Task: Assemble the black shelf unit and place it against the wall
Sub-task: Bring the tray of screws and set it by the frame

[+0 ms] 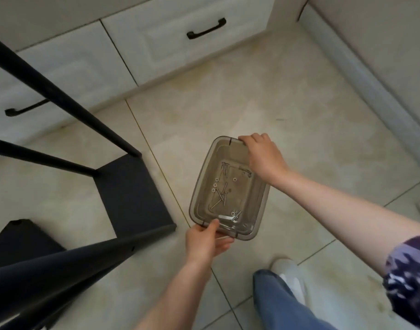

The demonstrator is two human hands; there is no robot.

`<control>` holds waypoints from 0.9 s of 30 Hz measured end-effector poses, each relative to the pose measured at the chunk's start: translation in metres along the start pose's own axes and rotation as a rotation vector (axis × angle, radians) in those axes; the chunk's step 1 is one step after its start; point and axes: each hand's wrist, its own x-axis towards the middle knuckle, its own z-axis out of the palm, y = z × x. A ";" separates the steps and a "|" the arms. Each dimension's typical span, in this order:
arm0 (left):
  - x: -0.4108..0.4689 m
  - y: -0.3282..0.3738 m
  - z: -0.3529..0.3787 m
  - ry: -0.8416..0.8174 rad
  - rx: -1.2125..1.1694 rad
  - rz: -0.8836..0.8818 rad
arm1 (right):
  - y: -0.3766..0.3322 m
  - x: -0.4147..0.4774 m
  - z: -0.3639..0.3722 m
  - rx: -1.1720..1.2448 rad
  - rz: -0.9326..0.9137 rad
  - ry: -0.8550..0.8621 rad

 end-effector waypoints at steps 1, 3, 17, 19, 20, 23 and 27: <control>0.007 -0.006 0.000 0.006 -0.017 0.005 | 0.001 0.004 0.008 -0.005 -0.021 0.011; 0.019 -0.017 0.002 0.015 -0.065 0.008 | 0.002 0.011 0.023 -0.034 -0.078 0.035; 0.044 -0.061 0.030 0.023 -0.344 0.039 | 0.004 0.027 0.064 -0.151 -0.337 0.129; 0.046 -0.063 0.027 -0.011 -0.345 0.035 | 0.004 0.021 0.062 -0.145 -0.321 0.111; 0.046 -0.064 0.024 -0.036 -0.340 0.024 | 0.005 0.017 0.060 -0.130 -0.303 0.104; 0.042 -0.067 0.012 -0.054 -0.238 -0.020 | 0.009 -0.003 0.054 -0.034 -0.183 0.082; 0.049 -0.062 -0.009 0.127 0.103 0.153 | 0.021 -0.041 0.059 0.120 -0.090 0.130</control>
